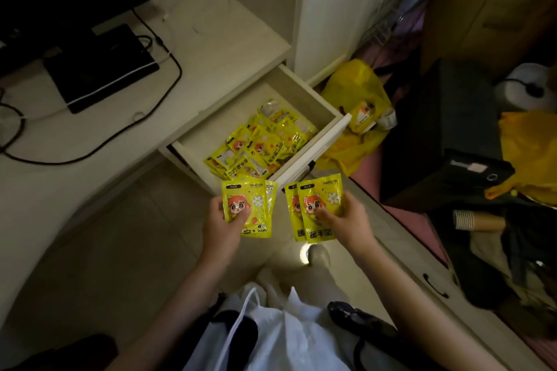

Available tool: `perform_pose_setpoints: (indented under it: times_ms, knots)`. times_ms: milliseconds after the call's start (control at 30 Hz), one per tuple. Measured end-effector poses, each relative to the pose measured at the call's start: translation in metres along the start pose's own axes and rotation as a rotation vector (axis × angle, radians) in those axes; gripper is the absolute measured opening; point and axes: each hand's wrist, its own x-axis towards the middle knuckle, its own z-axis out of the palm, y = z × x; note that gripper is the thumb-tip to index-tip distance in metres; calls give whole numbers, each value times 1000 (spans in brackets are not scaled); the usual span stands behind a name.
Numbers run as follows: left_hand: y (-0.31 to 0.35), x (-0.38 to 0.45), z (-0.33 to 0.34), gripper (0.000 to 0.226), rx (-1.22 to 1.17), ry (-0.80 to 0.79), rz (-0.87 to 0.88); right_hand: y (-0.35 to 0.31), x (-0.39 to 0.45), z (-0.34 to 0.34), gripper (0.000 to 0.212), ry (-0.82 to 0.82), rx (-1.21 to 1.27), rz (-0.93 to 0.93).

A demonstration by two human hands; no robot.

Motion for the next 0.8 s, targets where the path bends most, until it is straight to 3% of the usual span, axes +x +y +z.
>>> perform_pose_setpoints:
  times_ms: [133, 367, 667, 800]
  knots:
    - [18, 18, 31, 24, -20, 55, -27, -14, 47, -21, 30, -60, -60, 6]
    - [40, 28, 90, 11, -275, 259, -205, -41, 123, -55, 34, -231, -182, -21]
    - [47, 70, 115, 17, -431, 381, -382, -81, 209, -38, 35, -394, -304, -88]
    - [44, 116, 105, 28, -380, 421, -451, -105, 248, -4, 35, -432, -355, -37]
